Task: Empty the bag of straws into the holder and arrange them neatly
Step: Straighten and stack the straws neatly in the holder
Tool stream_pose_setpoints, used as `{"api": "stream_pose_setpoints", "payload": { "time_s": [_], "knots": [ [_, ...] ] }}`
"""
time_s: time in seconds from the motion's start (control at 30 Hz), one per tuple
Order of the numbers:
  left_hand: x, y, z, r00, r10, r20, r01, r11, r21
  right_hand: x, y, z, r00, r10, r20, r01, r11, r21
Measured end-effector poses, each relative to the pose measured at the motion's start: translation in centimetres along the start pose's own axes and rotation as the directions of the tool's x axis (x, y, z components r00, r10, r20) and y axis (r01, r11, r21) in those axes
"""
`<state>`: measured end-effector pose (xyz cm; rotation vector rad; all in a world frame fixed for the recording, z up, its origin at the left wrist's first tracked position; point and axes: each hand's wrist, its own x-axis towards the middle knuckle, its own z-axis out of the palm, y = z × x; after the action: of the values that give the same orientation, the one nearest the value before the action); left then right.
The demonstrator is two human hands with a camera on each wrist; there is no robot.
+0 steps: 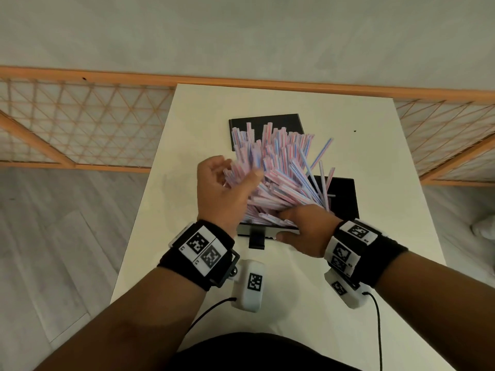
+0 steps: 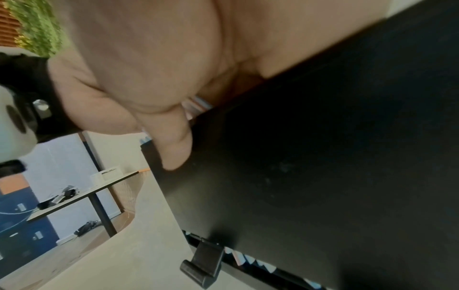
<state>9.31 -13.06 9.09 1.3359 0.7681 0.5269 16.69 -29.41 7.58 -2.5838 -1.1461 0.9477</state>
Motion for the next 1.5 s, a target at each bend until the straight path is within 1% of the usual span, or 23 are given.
{"api": "stream_pose_setpoints", "payload": {
  "time_s": [0.07,0.13,0.17,0.23,0.33,0.47,0.53,0.63,0.73,0.87,0.97,1.03,1.17,1.33,1.43,1.5],
  "knots": [
    [0.4,-0.5,-0.1,0.989,-0.146,-0.039,0.142,0.986,-0.088,0.2,-0.1,-0.1,0.994,0.071,0.085,-0.062,0.992,-0.108],
    [0.4,-0.9,0.0,0.963,-0.269,-0.021,0.265,0.956,-0.123,0.5,-0.4,-0.2,0.986,0.095,0.135,-0.080,0.990,-0.115],
    [0.3,-1.0,0.1,0.955,-0.296,0.003,0.294,0.947,-0.127,0.6,-0.6,-0.2,0.983,0.101,0.150,-0.086,0.991,-0.106],
    [-0.3,-1.1,0.4,0.958,-0.285,0.043,0.287,0.953,-0.094,0.5,-0.9,-0.4,0.977,0.113,0.184,-0.097,0.991,-0.090],
    [-0.4,-1.7,0.5,0.964,-0.259,0.054,0.260,0.965,-0.015,0.5,-1.2,-0.8,0.964,0.145,0.224,-0.129,0.988,-0.083],
    [-0.8,-1.1,0.4,0.972,-0.228,0.055,0.230,0.972,-0.046,0.7,-1.3,-0.8,0.961,0.146,0.235,-0.124,0.987,-0.106],
    [-0.9,-1.6,0.4,0.974,-0.209,0.085,0.210,0.978,-0.003,0.7,-1.5,-0.8,0.959,0.143,0.245,-0.122,0.988,-0.099],
    [-1.3,-1.9,0.3,0.976,-0.179,0.122,0.173,0.983,0.054,0.9,-1.8,-0.9,0.950,0.172,0.261,-0.136,0.979,-0.153],
    [-1.3,-2.3,0.1,0.977,-0.176,0.117,0.168,0.982,0.081,1.4,-1.7,-0.6,0.950,0.205,0.236,-0.155,0.965,-0.213],
    [-1.0,-2.7,-0.3,0.980,-0.179,0.091,0.165,0.976,0.143,1.4,-2.0,-0.7,0.944,0.269,0.190,-0.213,0.938,-0.274],
    [-1.0,-3.0,-0.4,0.974,-0.203,0.096,0.184,0.967,0.177,1.6,-2.3,-0.4,0.945,0.293,0.146,-0.244,0.928,-0.281],
    [-1.3,-3.0,-0.4,0.975,-0.200,0.102,0.178,0.966,0.190,1.9,-2.0,-0.2,0.948,0.285,0.145,-0.241,0.935,-0.262],
    [-1.5,-3.2,-0.1,0.981,-0.163,0.103,0.146,0.976,0.161,1.9,-1.0,-0.1,0.972,0.189,0.137,-0.172,0.977,-0.127],
    [-1.5,-2.9,0.1,0.990,-0.113,0.087,0.097,0.980,0.176,1.6,-0.8,-0.5,0.979,0.132,0.156,-0.122,0.990,-0.073],
    [-1.6,-2.7,0.2,0.993,-0.088,0.079,0.070,0.975,0.210,1.6,-1.0,-0.9,0.977,0.131,0.171,-0.117,0.989,-0.095],
    [-1.8,-2.3,0.0,0.998,-0.056,0.035,0.048,0.981,0.189,1.8,-1.0,-1.0,0.980,0.138,0.144,-0.132,0.990,-0.050]
  ]
}}
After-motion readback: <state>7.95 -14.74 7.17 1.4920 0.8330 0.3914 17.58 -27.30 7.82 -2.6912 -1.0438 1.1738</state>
